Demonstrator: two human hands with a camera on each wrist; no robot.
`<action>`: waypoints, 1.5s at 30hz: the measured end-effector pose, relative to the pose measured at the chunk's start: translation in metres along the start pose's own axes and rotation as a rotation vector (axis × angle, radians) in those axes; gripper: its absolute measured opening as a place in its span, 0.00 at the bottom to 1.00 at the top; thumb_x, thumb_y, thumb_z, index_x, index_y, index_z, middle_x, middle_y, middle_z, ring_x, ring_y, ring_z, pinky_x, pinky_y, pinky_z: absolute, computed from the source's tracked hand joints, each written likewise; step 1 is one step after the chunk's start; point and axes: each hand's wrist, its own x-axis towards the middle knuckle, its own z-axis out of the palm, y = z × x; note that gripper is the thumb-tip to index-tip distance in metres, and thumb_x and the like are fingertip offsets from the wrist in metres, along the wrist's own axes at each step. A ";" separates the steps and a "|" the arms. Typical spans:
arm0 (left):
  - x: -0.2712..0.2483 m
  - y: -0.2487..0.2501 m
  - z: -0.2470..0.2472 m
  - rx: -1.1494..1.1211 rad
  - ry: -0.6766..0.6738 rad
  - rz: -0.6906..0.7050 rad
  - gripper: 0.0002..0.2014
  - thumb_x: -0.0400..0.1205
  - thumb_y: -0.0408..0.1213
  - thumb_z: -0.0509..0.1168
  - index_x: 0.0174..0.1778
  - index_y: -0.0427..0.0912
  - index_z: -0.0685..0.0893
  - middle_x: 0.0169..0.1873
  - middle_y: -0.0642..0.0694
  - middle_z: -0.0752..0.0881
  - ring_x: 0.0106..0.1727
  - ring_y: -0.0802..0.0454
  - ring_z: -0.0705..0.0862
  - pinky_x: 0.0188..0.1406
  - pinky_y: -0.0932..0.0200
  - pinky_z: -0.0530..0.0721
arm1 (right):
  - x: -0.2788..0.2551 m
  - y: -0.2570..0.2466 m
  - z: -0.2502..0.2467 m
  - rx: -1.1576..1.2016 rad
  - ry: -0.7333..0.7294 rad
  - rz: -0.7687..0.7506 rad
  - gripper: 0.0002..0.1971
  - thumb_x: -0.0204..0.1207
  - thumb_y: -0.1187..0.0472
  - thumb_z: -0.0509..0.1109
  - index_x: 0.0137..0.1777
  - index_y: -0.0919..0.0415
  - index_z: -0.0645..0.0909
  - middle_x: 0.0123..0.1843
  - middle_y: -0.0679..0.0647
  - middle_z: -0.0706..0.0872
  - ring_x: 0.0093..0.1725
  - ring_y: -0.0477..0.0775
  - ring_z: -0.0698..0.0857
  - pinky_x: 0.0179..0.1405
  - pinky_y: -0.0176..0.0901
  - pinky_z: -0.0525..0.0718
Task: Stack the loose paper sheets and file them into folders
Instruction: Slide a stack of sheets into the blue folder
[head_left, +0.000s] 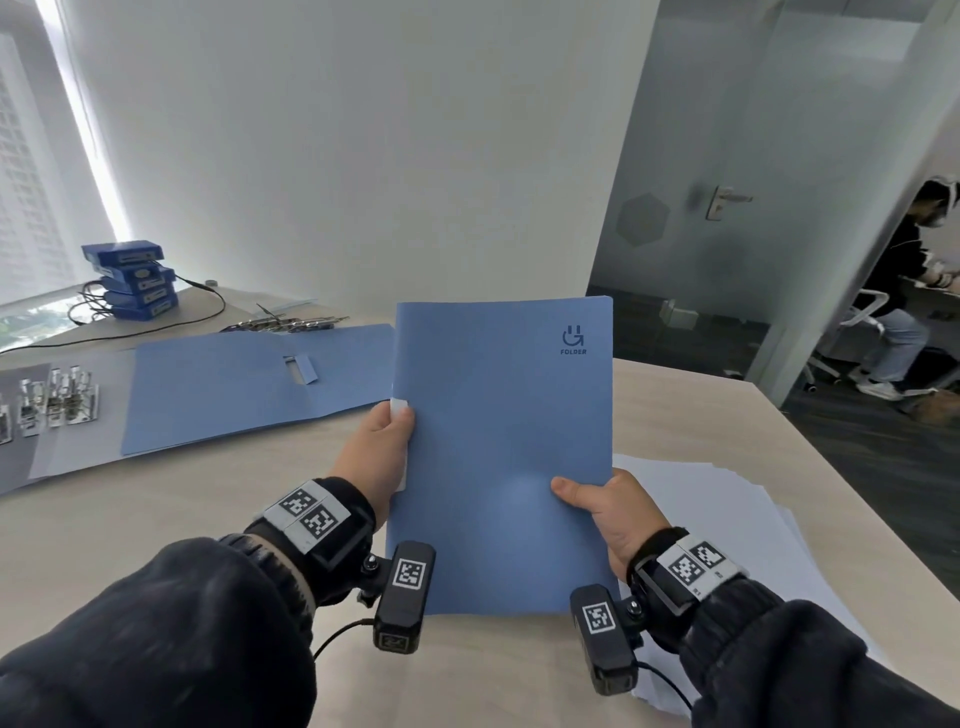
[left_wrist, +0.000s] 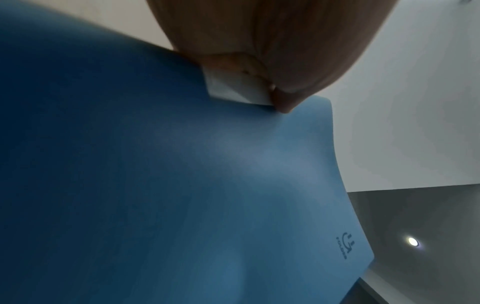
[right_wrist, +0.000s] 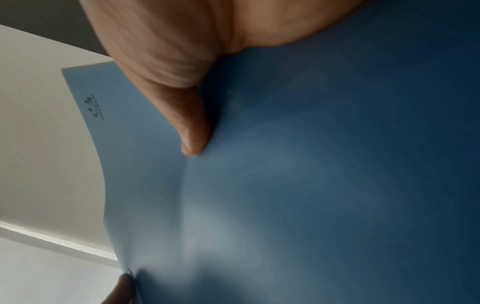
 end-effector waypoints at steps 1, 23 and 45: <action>0.001 -0.003 -0.001 0.002 -0.018 -0.016 0.12 0.92 0.42 0.58 0.62 0.44 0.84 0.53 0.45 0.93 0.52 0.46 0.92 0.49 0.47 0.90 | 0.002 0.000 0.000 0.000 0.009 0.010 0.10 0.78 0.74 0.73 0.57 0.68 0.88 0.53 0.63 0.93 0.49 0.63 0.93 0.48 0.52 0.89; 0.060 -0.058 0.019 0.210 -0.051 -0.234 0.14 0.89 0.34 0.63 0.71 0.44 0.79 0.50 0.39 0.87 0.39 0.44 0.84 0.19 0.59 0.81 | 0.041 -0.007 -0.033 -0.210 0.069 0.455 0.10 0.81 0.66 0.63 0.60 0.59 0.78 0.39 0.63 0.88 0.19 0.50 0.76 0.14 0.30 0.65; 0.085 -0.070 0.061 0.011 -0.003 -0.071 0.15 0.82 0.22 0.66 0.54 0.48 0.85 0.59 0.45 0.89 0.56 0.50 0.87 0.52 0.51 0.85 | 0.075 -0.016 -0.040 0.228 0.267 0.269 0.12 0.86 0.66 0.63 0.68 0.63 0.77 0.69 0.65 0.80 0.50 0.65 0.90 0.46 0.55 0.89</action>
